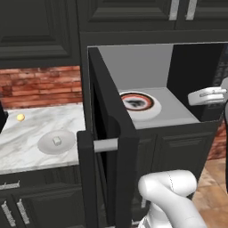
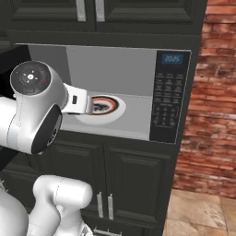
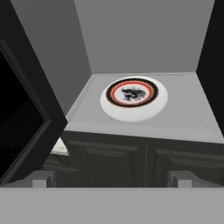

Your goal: Pick the marshmallow from the counter and place it in the microwave. Then turn on the microwave.

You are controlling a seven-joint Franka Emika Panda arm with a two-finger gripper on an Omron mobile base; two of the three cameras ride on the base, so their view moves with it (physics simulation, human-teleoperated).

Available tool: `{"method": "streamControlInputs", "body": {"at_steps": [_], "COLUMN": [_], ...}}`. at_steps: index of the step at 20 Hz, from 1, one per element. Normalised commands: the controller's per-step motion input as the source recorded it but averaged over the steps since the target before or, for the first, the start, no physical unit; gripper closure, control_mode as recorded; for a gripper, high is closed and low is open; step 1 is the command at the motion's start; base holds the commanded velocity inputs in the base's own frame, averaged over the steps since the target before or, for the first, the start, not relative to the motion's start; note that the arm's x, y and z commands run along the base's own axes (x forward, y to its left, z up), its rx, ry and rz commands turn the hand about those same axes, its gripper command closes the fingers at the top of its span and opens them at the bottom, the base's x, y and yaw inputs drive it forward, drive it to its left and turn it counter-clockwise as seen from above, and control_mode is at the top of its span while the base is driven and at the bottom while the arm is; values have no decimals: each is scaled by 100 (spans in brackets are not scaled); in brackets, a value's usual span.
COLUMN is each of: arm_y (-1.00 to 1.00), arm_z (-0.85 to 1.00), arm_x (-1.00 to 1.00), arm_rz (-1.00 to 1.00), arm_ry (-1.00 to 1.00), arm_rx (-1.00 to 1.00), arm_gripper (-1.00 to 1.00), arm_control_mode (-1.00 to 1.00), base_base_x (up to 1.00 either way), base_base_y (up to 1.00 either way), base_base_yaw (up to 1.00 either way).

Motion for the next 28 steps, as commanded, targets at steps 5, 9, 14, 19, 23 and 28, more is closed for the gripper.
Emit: {"method": "streamControlInputs", "body": {"at_steps": [5, 9, 14, 19, 23, 28], "arm_y": [0, 0, 0, 0, 0, 0], "arm_z": [0, 0, 0, 0, 0, 0], "arm_x": [0, 0, 0, 0, 0, 0], "arm_rz": [0, 0, 0, 0, 0, 0], "arm_ry": [0, 0, 0, 0, 0, 0], "arm_rx": [0, 0, 0, 0, 0, 0], "arm_gripper": [-100, -100, -100, -100, -100, -100], "arm_control_mode": [100, 100, 100, 100, 100, 100], "base_base_x": [-43, -53, -53, -52, -50, -46], "base_base_y": [-16, -16, -15, -13, -11, -1], "base_base_yaw": [-1, -1, -2, -2, -2, -1]}}
